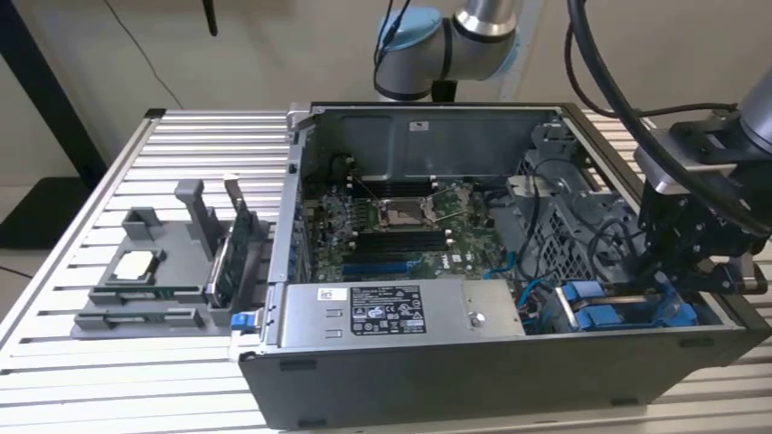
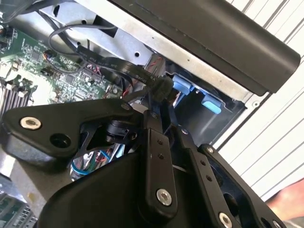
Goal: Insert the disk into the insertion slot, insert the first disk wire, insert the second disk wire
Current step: 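Insert the first disk wire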
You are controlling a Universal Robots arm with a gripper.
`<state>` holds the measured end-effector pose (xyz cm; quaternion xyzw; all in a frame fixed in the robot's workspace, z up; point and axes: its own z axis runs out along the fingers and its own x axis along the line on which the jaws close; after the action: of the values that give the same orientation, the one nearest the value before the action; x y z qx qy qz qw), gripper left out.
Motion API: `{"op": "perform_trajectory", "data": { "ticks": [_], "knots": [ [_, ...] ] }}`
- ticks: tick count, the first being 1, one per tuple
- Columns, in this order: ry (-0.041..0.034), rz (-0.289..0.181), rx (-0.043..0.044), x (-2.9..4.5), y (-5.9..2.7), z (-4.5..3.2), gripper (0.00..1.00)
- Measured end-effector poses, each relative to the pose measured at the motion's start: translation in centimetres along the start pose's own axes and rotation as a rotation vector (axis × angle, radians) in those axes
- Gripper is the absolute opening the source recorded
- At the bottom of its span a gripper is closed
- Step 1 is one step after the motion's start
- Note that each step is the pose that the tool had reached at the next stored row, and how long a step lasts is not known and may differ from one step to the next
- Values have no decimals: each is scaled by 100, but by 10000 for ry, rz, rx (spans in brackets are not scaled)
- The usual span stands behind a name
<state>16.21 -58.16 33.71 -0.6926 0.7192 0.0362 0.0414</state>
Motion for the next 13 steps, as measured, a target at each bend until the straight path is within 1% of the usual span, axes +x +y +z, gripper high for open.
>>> {"op": "perform_trajectory", "data": {
  "ticks": [5,7,8,9,11,13],
  "knots": [
    [11,76,9,5,0,46,19],
    [-4,80,9,6,1,54,20],
    [-7,81,9,6,2,52,20],
    [-9,81,8,5,2,48,27],
    [-7,80,9,3,1,26,27],
    [-15,81,8,-2,1,-17,27]
  ]
}}
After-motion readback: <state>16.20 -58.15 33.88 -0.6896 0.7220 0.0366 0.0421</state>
